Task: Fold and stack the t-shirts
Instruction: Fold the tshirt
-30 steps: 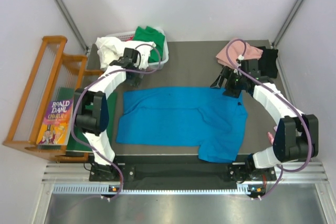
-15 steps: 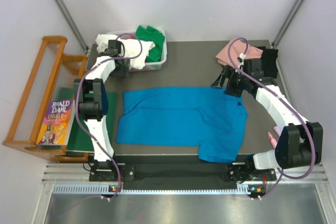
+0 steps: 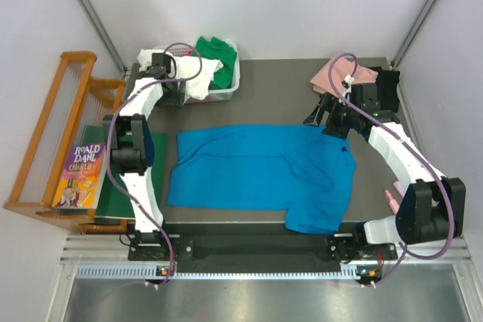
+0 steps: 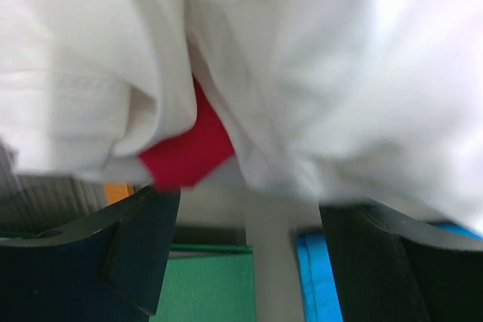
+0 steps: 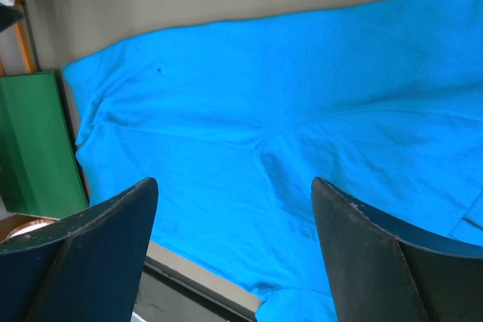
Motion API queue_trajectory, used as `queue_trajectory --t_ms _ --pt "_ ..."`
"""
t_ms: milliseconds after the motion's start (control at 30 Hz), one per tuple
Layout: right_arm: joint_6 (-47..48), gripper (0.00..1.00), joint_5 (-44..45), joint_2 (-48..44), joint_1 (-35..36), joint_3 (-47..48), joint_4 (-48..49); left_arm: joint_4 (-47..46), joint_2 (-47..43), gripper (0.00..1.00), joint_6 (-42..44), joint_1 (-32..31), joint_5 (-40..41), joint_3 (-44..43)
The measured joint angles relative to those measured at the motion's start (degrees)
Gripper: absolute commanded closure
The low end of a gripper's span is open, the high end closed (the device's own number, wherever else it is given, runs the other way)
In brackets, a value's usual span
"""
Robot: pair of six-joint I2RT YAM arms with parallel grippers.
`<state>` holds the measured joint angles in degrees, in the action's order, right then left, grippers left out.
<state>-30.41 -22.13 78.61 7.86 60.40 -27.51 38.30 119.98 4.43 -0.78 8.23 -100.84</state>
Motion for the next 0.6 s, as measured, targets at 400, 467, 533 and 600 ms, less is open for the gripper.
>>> queue_trajectory --t_ms 400,467,533,600 --pt "-0.39 0.18 0.61 -3.17 -0.02 -3.54 -0.09 6.86 -32.92 0.2 7.1 -1.14 -12.7 18.23" --pt "-1.14 0.18 0.63 -5.2 0.02 -5.81 -0.15 9.57 -39.12 0.21 10.4 -2.78 -13.55 23.34" --pt "-1.9 0.18 0.63 -8.22 0.22 -8.5 -0.57 11.74 -44.76 0.21 14.16 -5.29 -13.55 30.27" --pt "-2.91 0.21 1.01 -13.11 1.62 -12.2 -1.57 14.56 -48.85 0.21 17.68 -8.28 -13.0 37.83"
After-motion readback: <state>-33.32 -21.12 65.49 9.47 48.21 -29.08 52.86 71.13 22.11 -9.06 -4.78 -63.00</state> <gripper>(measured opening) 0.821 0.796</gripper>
